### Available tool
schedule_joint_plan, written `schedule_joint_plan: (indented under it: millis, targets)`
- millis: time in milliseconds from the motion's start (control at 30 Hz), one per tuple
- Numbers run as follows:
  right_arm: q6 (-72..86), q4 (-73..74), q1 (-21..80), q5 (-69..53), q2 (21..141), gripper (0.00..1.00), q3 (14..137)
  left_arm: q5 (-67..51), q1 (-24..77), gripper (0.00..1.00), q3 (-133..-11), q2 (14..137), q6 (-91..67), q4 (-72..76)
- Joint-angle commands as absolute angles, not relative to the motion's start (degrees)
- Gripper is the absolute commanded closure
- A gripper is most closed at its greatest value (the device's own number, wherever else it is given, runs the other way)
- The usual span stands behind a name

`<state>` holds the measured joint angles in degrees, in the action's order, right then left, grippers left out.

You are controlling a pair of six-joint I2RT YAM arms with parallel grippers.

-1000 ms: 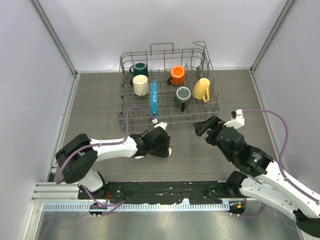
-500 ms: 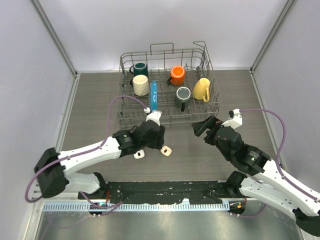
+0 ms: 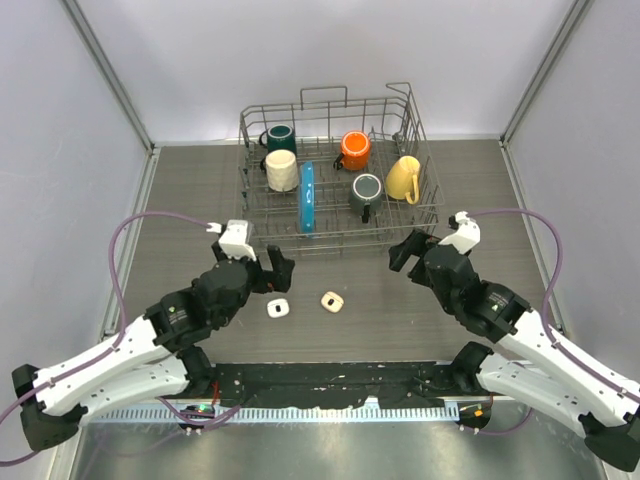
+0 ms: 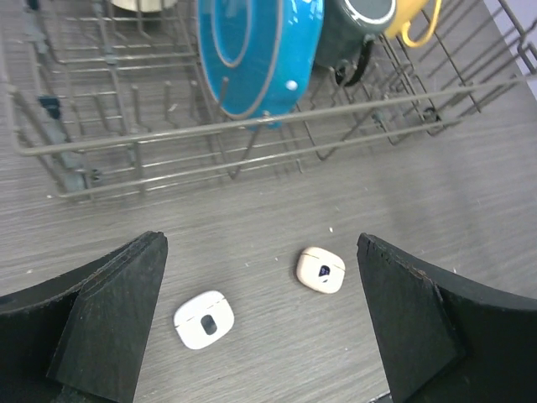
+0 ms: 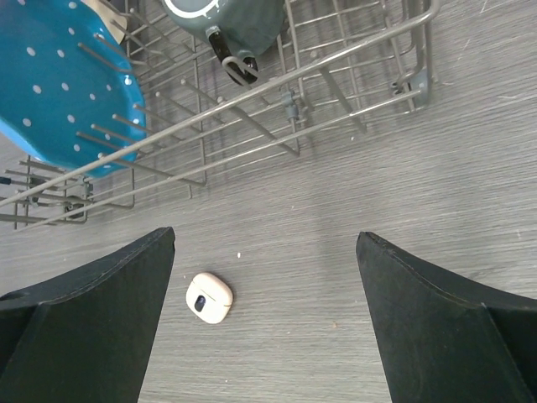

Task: Insert the wireless bluetooth earbuds into the charging case
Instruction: Reset both arms

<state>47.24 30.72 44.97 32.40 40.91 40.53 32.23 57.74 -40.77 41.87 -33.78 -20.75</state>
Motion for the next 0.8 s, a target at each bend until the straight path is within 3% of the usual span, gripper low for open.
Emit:
schedule_joint_plan:
  millis: [0,100,233,400,500,633,767]
  targets:
    - [44.7,30.7,43.1,33.7,40.5,0.05,43.7,39.8,57.9,0.00,-43.8,40.4,-33.8,-25.6]
    - [44.0,30.8,41.1,32.7,41.4,0.05,43.7,41.4,57.0,0.00,-47.5,42.5,-32.2,-30.6]
    - [44.6,31.8,37.5,29.7,42.7,0.04,44.1,33.9,50.6,0.00,-51.4,43.9,-25.4,-29.2]
    - [43.3,32.9,32.7,24.4,42.3,0.03,44.7,15.8,29.5,0.00,-52.6,43.9,-24.9,-26.8]
    - [41.4,35.6,28.0,22.5,42.1,0.03,45.9,10.8,20.5,0.00,-53.7,44.1,-25.3,-29.2]
    - [38.4,37.7,18.5,15.1,42.7,0.02,46.5,3.2,11.2,0.00,-53.2,46.7,-27.2,-32.3]
    - [36.0,37.8,6.6,6.2,43.7,0.02,46.7,2.6,9.5,0.00,-51.5,45.9,-31.3,-33.6]
